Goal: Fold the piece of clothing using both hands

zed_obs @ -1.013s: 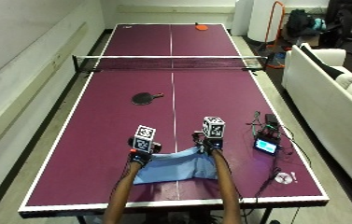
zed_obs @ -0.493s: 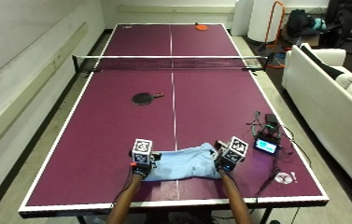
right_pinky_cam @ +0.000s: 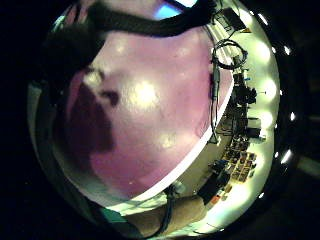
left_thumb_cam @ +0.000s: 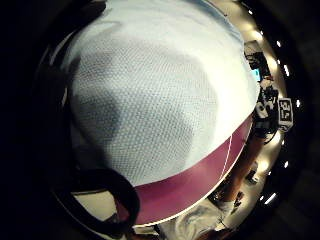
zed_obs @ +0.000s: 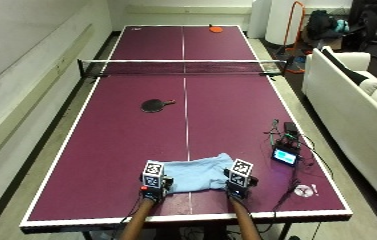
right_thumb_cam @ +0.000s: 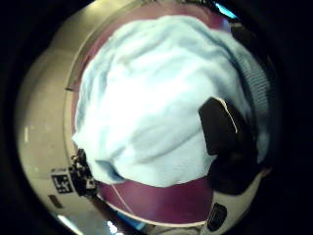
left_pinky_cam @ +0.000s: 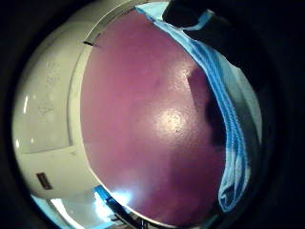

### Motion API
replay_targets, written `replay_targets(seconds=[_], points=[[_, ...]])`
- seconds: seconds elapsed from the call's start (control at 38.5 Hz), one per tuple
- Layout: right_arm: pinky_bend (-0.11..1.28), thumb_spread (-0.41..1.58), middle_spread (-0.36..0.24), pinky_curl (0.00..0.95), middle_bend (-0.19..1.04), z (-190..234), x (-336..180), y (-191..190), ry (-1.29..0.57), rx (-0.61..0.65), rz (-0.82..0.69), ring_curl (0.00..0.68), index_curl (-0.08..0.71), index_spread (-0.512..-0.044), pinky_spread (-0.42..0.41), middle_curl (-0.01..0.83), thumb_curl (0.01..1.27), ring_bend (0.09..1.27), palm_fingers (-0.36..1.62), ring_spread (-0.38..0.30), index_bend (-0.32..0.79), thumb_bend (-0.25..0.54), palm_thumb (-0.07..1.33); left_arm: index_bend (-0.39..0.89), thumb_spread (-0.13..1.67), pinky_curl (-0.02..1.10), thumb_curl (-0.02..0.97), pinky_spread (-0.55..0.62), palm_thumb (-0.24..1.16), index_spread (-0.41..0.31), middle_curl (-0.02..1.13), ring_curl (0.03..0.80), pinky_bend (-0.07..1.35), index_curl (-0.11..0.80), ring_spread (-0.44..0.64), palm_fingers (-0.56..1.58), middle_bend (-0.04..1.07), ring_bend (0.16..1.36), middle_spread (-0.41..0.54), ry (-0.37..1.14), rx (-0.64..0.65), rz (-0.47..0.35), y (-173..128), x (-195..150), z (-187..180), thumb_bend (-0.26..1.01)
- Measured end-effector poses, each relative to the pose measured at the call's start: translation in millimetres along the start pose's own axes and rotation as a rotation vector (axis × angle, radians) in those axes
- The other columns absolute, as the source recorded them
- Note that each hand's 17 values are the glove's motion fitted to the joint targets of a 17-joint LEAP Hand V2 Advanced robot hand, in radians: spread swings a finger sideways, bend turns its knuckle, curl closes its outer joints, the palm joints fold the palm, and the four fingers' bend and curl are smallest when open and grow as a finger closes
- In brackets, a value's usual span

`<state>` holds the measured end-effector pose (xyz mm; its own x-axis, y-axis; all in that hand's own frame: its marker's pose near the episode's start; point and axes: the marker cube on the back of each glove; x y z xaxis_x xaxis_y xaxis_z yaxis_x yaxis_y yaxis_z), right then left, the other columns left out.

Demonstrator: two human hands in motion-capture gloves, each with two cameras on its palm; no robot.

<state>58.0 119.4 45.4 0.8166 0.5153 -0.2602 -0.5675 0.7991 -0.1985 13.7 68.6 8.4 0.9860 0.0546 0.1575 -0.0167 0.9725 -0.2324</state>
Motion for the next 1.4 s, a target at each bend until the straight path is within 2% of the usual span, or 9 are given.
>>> replay_targets(seconds=[0.16,0.36,0.57,0.73,0.86,0.96,1.06,1.3,1.4], points=[[0.33,1.22,-0.195,0.304,0.46,-13.4,22.8,-22.1,0.040,0.064,0.066,0.436,0.121,-0.271,0.103,0.469,0.30,0.87,0.97,-0.202,0.03,0.082,0.84,0.16,1.61,0.39,0.116,0.43,0.23,-0.108,0.33,0.346,0.35,0.330,0.08,0.30,0.16,0.59,0.001,0.014,0.099,0.040,-11.4,31.7,-1.7,-0.02],[0.47,1.14,-0.226,0.385,0.45,-53.9,29.1,-43.8,-0.273,0.047,0.071,0.482,0.130,-0.295,-0.137,0.482,0.34,0.89,1.11,-0.227,0.04,0.109,0.98,0.16,1.61,0.37,0.102,0.45,0.15,-0.115,0.33,0.333,0.33,0.341,0.11,0.33,0.17,0.58,-0.006,-0.001,0.084,0.050,-18.5,46.5,-18.2,0.00],[0.49,1.02,-0.230,0.408,0.43,-71.0,-55.0,-88.9,-0.440,0.176,-0.151,0.484,0.143,-0.309,-0.223,0.478,0.38,0.86,1.12,-0.237,0.08,0.050,0.99,0.08,1.60,0.37,0.117,0.46,0.16,-0.092,0.35,0.349,0.34,0.290,0.10,0.30,0.20,0.65,-0.011,0.242,0.053,0.037,-7.2,27.7,-60.1,0.02],[0.48,0.92,-0.229,0.409,0.42,-71.8,-157.1,-47.3,-0.317,0.163,-0.322,0.480,0.153,-0.314,-0.246,0.474,0.42,0.84,1.12,-0.237,0.08,0.000,0.99,0.10,1.61,0.37,0.152,0.45,0.26,-0.086,0.36,0.344,0.35,0.273,0.10,0.32,0.21,0.65,-0.010,0.286,0.252,0.036,-1.9,-3.4,-84.3,0.08],[0.46,0.87,-0.229,0.407,0.42,-63.0,-224.2,-13.7,-0.232,0.156,-0.439,0.482,0.159,-0.319,-0.247,0.474,0.45,0.84,1.12,-0.238,0.08,-0.016,1.00,0.11,1.60,0.36,0.181,0.45,0.33,-0.084,0.36,0.340,0.35,0.265,0.10,0.32,0.21,0.64,-0.009,0.274,0.242,-0.030,-9.8,-35.0,-63.4,0.12],[0.46,0.85,-0.229,0.406,0.42,-83.2,-247.0,55.9,-0.198,0.172,-0.536,0.483,0.161,-0.322,-0.247,0.473,0.47,0.83,1.12,-0.239,0.07,-0.023,1.00,0.12,1.59,0.36,0.201,0.44,0.37,-0.087,0.37,0.336,0.35,0.263,0.10,0.34,0.20,0.65,-0.012,0.230,0.235,-0.072,-18.3,-57.5,-44.3,0.14],[0.45,0.83,-0.229,0.406,0.41,-72.8,-270.4,93.8,-0.249,0.059,-0.644,0.483,0.163,-0.323,-0.251,0.473,0.48,0.83,1.12,-0.243,0.07,-0.024,1.00,0.11,1.59,0.36,0.215,0.44,0.40,-0.088,0.37,0.334,0.35,0.259,0.10,0.34,0.20,0.64,-0.014,0.200,0.228,-0.097,-14.7,-67.3,-40.7,0.16],[0.42,0.93,-0.211,0.414,0.36,-73.2,-253.3,91.4,-0.559,-0.060,-0.928,0.495,0.154,-0.316,-0.152,0.464,0.46,0.83,0.92,-0.246,0.05,-0.064,0.84,0.12,1.58,0.35,0.235,0.44,0.42,-0.089,0.38,0.330,0.34,0.257,0.10,0.35,0.19,0.64,-0.016,0.233,0.219,-0.103,-21.6,-73.6,-29.4,0.17],[0.43,1.04,-0.170,0.411,0.32,-89.1,-213.3,90.7,-0.661,-0.208,-0.892,0.473,0.154,-0.314,-0.087,0.451,0.41,0.75,0.81,-0.188,0.07,-0.057,0.73,0.12,1.58,0.35,0.240,0.44,0.42,-0.089,0.38,0.328,0.34,0.255,0.10,0.35,0.19,0.64,-0.016,0.236,0.214,-0.094,-29.9,-69.3,-27.6,0.18]])
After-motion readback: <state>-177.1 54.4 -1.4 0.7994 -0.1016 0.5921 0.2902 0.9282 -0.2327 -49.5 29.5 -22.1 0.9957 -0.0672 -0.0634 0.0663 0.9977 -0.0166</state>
